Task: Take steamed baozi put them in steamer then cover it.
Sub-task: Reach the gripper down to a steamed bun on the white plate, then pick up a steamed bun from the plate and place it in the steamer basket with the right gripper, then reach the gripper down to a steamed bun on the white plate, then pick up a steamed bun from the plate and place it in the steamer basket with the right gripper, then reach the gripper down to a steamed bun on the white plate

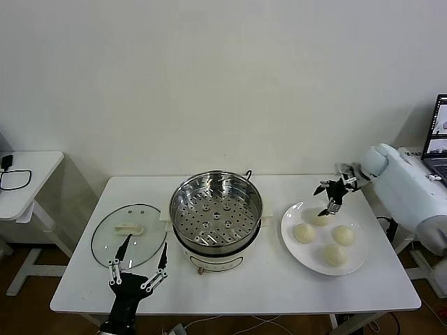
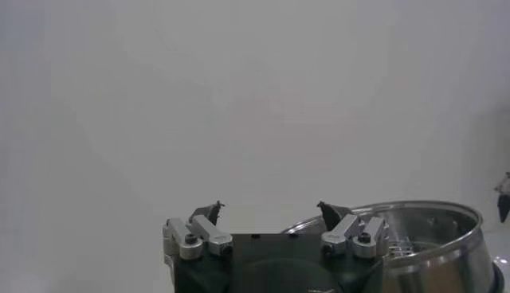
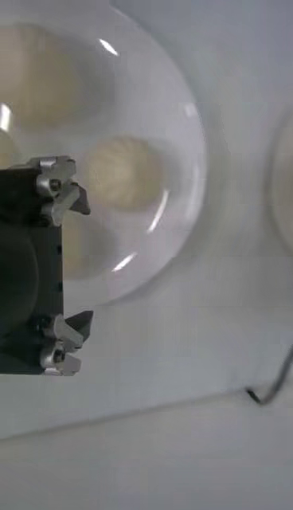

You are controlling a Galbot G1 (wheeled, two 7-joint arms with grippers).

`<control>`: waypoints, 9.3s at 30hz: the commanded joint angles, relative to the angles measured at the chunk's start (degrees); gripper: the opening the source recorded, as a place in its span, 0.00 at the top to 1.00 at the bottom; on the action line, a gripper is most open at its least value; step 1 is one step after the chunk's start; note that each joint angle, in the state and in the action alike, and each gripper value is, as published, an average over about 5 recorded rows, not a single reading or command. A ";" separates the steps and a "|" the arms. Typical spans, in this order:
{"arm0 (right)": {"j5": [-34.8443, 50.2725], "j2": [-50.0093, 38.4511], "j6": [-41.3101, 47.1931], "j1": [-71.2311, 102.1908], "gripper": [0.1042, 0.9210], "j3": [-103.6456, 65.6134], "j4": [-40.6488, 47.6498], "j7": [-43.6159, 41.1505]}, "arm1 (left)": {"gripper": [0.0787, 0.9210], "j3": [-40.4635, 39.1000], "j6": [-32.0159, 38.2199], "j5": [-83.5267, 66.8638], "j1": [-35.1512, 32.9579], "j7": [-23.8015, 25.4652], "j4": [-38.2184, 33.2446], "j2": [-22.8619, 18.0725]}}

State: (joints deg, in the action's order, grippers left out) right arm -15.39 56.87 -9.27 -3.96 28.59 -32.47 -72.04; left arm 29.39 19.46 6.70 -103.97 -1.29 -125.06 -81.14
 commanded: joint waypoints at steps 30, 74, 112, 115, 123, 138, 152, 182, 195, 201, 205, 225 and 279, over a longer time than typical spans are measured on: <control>-9.75 5.89 -1.55 1.82 0.19 -0.43 8.44 5.69 | 0.12 0.23 0.46 -0.03 0.09 -0.37 0.12 -0.30; -1.59 18.67 -34.84 -20.99 0.32 25.49 -27.69 3.95 | 0.12 -0.52 0.22 -0.24 -0.05 -0.71 -1.89 0.27; -4.11 23.73 -31.28 -15.79 0.13 22.55 -18.23 4.09 | 0.12 0.51 0.10 -0.98 0.40 -1.04 -2.40 0.34; 7.15 17.25 -23.90 -19.60 0.12 25.52 -24.96 1.44 | 0.12 0.44 -0.25 -1.06 0.57 -1.03 -2.65 0.44; 35.37 -1.66 2.27 -31.23 0.12 36.51 -31.48 -0.74 | 0.12 -0.53 -0.78 -0.81 1.25 -0.99 -2.67 0.63; 34.50 -12.43 13.32 -18.21 0.12 42.42 -25.53 3.22 | 0.12 -0.91 -0.29 -0.52 1.02 -1.07 -2.15 0.57; 26.96 -9.19 10.78 -5.97 0.12 34.90 -20.78 7.69 | 0.12 -0.57 0.05 -0.54 1.30 -1.36 -0.71 0.43; 24.52 -6.63 9.82 -4.10 0.33 32.38 -19.35 9.29 | 0.12 0.02 0.31 -0.80 1.44 -1.92 -0.89 0.42; 36.16 -6.44 11.96 -35.40 0.36 49.14 -31.29 -1.86 | 0.12 -1.03 -0.04 -0.99 2.22 -2.01 -1.55 1.28; 43.19 -0.19 14.65 -45.04 0.36 54.15 -35.06 -3.95 | 0.12 -1.58 -0.03 -1.01 2.40 -2.16 -1.72 1.67; 47.81 4.26 16.82 -46.98 0.36 55.61 -37.52 -2.26 | 0.12 -1.65 -0.14 -1.05 2.60 -2.23 -1.82 1.89; 55.05 30.93 25.50 -34.66 0.38 57.55 -24.76 9.09 | 0.12 -1.73 -0.39 -1.73 3.38 -2.57 -1.48 1.75; 37.91 -19.80 14.24 -38.09 0.12 53.70 -42.15 -2.91 | 0.12 -2.18 -1.52 -1.82 4.10 -2.77 -1.21 1.68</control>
State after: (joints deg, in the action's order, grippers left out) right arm 29.57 58.21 10.67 -41.17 82.53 -69.83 -68.75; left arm 27.63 18.22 4.74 -99.83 -4.10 -126.17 -79.36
